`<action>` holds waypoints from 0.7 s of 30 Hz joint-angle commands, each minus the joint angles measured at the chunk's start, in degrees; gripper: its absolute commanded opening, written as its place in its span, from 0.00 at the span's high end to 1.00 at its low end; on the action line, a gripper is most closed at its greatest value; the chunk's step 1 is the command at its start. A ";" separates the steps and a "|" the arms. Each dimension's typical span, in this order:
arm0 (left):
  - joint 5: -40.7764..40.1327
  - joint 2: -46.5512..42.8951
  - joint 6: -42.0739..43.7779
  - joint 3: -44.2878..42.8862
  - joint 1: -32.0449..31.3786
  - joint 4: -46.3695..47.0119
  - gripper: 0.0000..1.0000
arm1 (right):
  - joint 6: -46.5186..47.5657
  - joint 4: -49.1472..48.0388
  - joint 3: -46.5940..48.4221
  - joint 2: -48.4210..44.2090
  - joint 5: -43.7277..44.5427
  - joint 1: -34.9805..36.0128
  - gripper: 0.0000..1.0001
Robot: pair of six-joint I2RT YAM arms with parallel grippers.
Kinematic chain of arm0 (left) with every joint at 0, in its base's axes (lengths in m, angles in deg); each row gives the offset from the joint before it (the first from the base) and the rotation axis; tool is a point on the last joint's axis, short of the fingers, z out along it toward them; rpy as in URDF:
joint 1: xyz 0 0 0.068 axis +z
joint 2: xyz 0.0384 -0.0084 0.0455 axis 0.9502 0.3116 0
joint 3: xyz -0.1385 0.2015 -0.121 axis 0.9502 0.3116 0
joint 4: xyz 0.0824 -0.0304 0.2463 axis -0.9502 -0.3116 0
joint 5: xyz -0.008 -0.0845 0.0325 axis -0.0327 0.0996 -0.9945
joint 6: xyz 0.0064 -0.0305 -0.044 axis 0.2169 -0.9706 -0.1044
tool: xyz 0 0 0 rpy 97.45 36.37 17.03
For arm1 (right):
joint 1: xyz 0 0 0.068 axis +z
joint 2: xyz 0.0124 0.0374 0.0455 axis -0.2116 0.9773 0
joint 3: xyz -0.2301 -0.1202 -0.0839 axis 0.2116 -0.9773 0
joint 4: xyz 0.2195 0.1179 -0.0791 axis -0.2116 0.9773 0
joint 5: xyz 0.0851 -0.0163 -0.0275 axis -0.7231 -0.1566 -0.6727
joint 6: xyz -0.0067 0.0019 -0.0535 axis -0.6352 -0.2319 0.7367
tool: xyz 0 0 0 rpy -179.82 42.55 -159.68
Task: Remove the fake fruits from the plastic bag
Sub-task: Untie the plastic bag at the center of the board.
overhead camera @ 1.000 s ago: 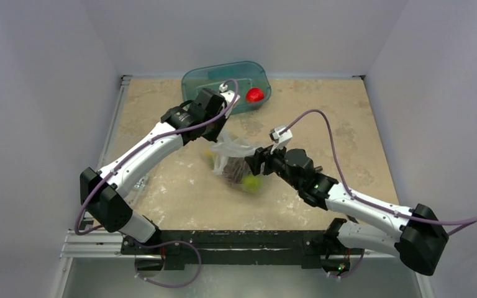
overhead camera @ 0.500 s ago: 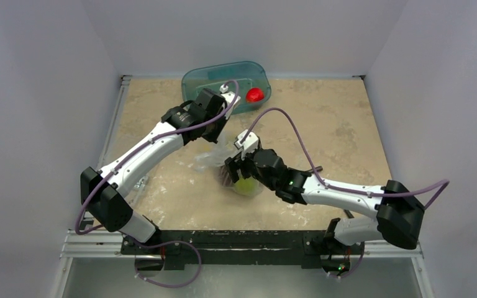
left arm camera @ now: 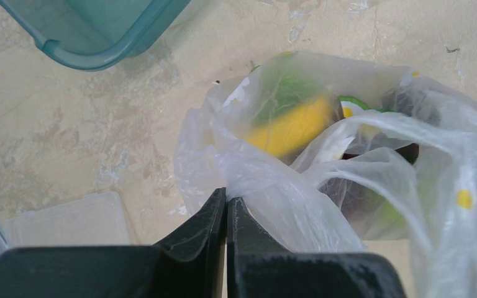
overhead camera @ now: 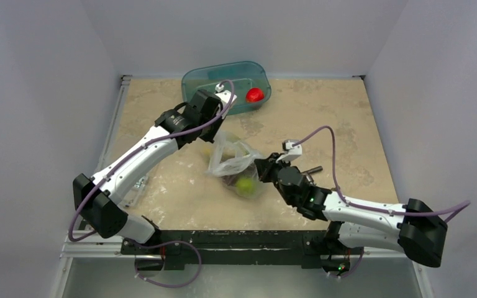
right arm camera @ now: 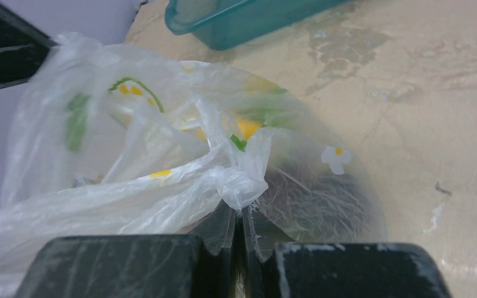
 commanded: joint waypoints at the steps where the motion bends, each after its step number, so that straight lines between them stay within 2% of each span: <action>1: -3.47 -4.34 2.59 0.87 0.15 3.79 1.00 | -11.91 -2.33 -5.22 -6.41 4.80 -0.92 1.00; 5: -3.03 -4.37 3.10 1.04 0.09 3.82 1.00 | -1.54 0.67 -2.86 -8.79 -0.15 -1.21 1.00; 6: -2.77 -4.27 3.10 0.98 0.14 3.86 1.00 | 3.38 2.63 -1.37 -8.80 -1.24 -1.21 0.97; 7: -2.51 -4.24 3.09 0.85 0.10 3.77 1.00 | 5.75 4.87 0.17 -8.82 -2.30 -1.21 0.91; 9: -1.86 -4.04 2.85 0.70 0.05 3.64 1.00 | 17.08 7.59 2.88 -9.03 -5.36 -1.21 0.70; 11: -1.07 -3.81 2.83 0.40 0.17 3.70 1.00 | 27.19 9.97 5.69 -9.42 -14.40 -1.13 0.44; 13: -0.33 -3.15 2.79 -0.75 0.18 2.58 1.00 | 35.42 11.71 7.97 -9.41 -20.38 -0.54 0.27; 15: 0.01 -2.93 2.46 -1.06 0.18 2.01 1.00 | 39.13 11.71 9.46 -9.15 -21.84 0.08 0.18; 17: 0.08 -2.85 2.53 -0.69 0.12 2.45 1.00 | 40.88 10.18 10.85 -7.59 -26.43 0.37 0.13; 19: 0.32 -2.24 2.64 -1.00 0.22 2.44 1.00 | 42.24 9.86 13.98 -3.76 -28.97 1.84 0.10; 21: 0.55 -1.43 2.58 -1.49 0.27 1.91 1.00 | 44.93 10.66 17.69 1.10 -29.30 4.12 0.02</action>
